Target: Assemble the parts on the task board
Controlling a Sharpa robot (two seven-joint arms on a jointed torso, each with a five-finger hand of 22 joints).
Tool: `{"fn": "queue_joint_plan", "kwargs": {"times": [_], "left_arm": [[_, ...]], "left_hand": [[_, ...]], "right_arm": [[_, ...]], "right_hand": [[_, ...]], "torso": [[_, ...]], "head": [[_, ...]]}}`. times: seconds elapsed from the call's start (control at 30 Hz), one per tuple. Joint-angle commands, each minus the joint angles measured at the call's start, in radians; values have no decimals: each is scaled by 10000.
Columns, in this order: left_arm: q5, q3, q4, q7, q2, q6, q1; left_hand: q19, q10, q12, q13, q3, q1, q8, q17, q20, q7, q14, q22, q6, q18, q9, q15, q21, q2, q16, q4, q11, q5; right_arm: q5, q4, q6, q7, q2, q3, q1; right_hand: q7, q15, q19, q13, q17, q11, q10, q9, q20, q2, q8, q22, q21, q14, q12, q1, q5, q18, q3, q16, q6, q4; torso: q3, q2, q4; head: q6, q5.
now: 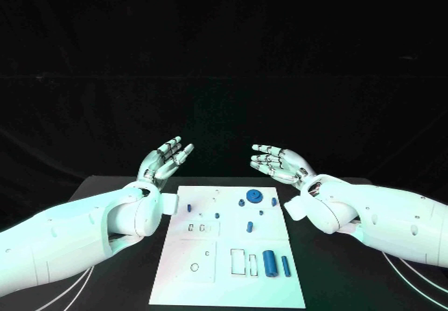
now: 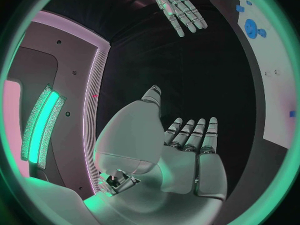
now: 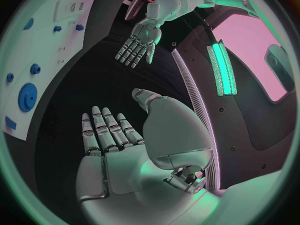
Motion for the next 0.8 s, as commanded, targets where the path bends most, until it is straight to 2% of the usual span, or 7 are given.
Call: {"fn": "queue_joint_plan", "kwargs": {"times": [0.03,0.1,0.2,0.27,0.57,0.67,0.8], "left_arm": [[84,22,178,201,-98,354,43],[91,35,313,203,-209,404,63],[79,55,537,172,-381,509,106],[15,65,694,118,-495,613,143],[-321,98,1420,-202,-1011,1140,331],[-344,101,1627,-258,-1148,1205,408],[-269,103,1969,-334,-1318,1234,542]], "left_hand": [[2922,2127,625,272,48,486,743,687,-17,1349,2839,737,1756,-95,426,-213,1508,-122,1230,-157,236,-1],[4015,3495,850,300,75,807,1386,1009,-64,1147,4408,830,3268,69,788,-483,1932,-228,1853,-140,96,-18],[4450,4420,943,285,102,1002,1680,1076,-74,1065,4871,771,4019,252,955,-611,1996,-279,1973,-76,9,-20],[5132,6050,1372,409,164,1236,2112,1245,-103,990,5711,781,5087,572,1174,-820,2196,-344,2301,-64,-110,-22],[7555,7814,1146,297,428,1740,2141,1772,-825,800,7501,581,6013,648,1144,-1413,2567,-641,2748,396,-545,-30],[7874,8138,1101,304,488,1769,2091,1888,-941,768,7778,526,6091,642,1115,-1509,2569,-699,2806,404,-625,-27],[7954,8235,1048,298,520,1765,2069,1925,-968,751,7825,485,6133,637,1103,-1529,2535,-716,2786,407,-645,-25]], "right_arm": [[-1329,-33,-162,85,-29,9,68],[-1767,-95,-163,-6,-37,14,130],[-2580,-266,-83,-226,-27,25,256],[-3218,-390,66,-468,-20,31,366],[-7275,-344,975,-2262,-77,88,765],[-8454,-243,1014,-2670,-77,106,853],[-10060,-110,831,-3138,-60,124,978]], "right_hand": [[1496,-159,789,95,216,-108,1317,271,0,-150,397,152,342,1230,272,402,-140,291,124,411,950,-370],[1439,-286,1483,157,372,-197,2307,562,-3,-237,834,278,626,2159,467,601,-167,410,221,714,1976,-566],[1290,-548,3599,220,540,-401,3468,942,-29,-361,1461,673,1510,3237,734,855,-121,693,433,1114,3472,-818],[1156,-794,4392,170,603,-642,3994,1003,-4,-520,1650,802,1890,3847,758,916,-39,857,653,1319,4052,-934],[642,-1550,6175,137,997,-1187,5819,1074,-817,-1098,1964,1193,2904,6240,607,926,-297,908,1064,2114,5354,-1168],[536,-1717,6617,135,1131,-1286,6103,1090,-1008,-1218,1976,1376,3269,6666,514,889,-344,890,995,2251,5527,-1166],[278,-2285,8042,256,1943,-1655,6928,1137,-1622,-1409,1986,2105,4622,8711,514,942,-279,897,698,3476,5876,-1245]], "torso": [[-7,164,-2],[-13,254,-1],[-21,363,14],[-32,436,34],[-78,925,186],[-87,1071,204],[-119,1243,233]], "head": [[-5,-15],[-15,-25],[-17,-42],[-68,-52],[0,-171],[48,-199],[81,-259]]}}
